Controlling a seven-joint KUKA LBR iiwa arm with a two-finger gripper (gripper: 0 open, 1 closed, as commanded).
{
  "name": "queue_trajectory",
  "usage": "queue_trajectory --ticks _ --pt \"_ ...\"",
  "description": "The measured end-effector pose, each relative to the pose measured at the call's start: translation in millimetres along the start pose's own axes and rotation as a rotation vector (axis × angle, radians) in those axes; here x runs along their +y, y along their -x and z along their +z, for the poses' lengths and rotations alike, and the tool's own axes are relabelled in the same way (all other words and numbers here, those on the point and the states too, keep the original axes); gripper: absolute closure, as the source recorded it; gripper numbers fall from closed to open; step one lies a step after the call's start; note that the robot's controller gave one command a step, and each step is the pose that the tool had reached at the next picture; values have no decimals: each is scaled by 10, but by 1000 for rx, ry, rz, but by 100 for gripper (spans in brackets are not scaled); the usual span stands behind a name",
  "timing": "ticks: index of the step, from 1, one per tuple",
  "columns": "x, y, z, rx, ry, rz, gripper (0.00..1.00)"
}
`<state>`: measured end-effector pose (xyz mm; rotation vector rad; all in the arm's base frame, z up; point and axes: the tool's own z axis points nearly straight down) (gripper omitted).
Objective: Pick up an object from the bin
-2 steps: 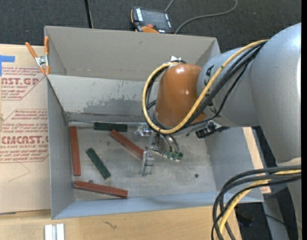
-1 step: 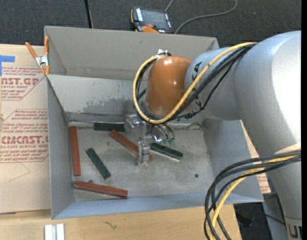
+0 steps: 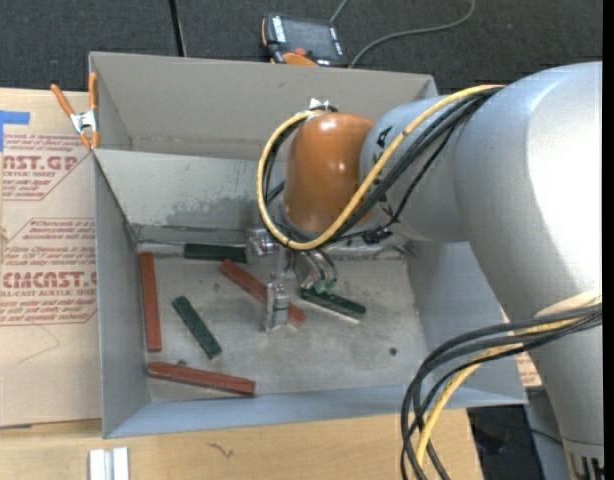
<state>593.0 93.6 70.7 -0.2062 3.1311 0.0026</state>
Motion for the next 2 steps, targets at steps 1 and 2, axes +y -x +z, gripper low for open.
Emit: queue_trajectory --ticks 1,2 --pt "0 4 -4 -1 1 0 100" --pt "151 -160 -1532 -6 -1 -31 100"
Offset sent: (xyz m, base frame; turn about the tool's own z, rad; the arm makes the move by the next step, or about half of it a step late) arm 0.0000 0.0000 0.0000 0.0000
